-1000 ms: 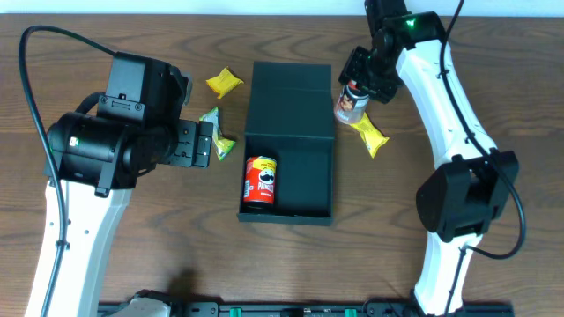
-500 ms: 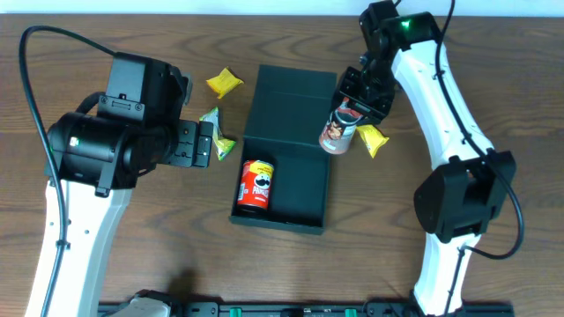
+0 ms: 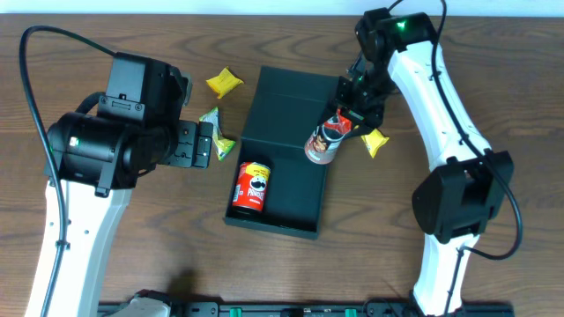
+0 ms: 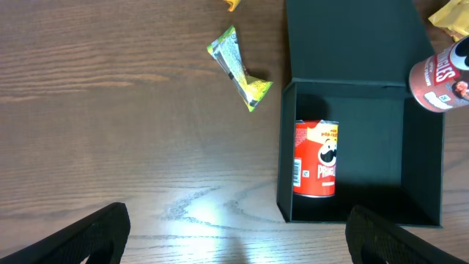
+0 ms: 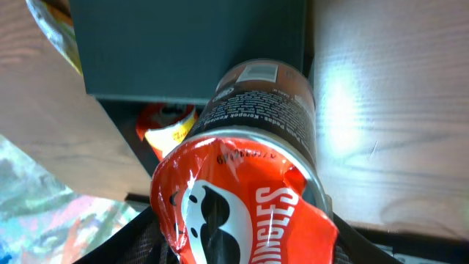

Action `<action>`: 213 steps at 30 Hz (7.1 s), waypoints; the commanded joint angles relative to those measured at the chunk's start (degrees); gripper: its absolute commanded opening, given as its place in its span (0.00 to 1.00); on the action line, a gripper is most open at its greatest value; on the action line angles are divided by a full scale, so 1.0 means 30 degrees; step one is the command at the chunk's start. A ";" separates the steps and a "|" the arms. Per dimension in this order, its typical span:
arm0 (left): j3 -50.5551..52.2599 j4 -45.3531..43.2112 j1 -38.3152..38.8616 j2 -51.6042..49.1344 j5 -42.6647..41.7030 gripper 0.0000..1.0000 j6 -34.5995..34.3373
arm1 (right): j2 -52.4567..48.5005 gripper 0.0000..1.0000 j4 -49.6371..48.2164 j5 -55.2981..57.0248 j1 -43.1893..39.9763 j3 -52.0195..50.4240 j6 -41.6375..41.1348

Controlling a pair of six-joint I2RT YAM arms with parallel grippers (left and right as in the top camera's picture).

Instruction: Pack container

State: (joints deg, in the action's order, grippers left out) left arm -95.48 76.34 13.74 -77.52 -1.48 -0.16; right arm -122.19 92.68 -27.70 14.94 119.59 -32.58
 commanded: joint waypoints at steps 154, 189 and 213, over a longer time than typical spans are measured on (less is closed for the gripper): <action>0.0095 0.0809 0.0058 -0.0073 -0.0860 0.95 0.0058 | 0.0146 0.02 -0.3643 0.3169 0.7796 -0.4692 -0.0219; 0.0095 0.0408 0.0058 -0.0073 -0.0860 0.95 0.0066 | 0.0029 0.02 -1.1701 0.6186 0.9712 -0.6652 -0.4269; 0.0095 0.1020 0.0058 -0.0073 -0.0860 0.95 0.0138 | 0.0029 0.02 -1.6728 0.7861 0.8298 -0.6484 -0.5078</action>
State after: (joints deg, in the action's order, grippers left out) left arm -95.48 79.24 13.74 -77.54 -3.92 -0.16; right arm -121.56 43.92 -0.23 40.75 99.63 -45.74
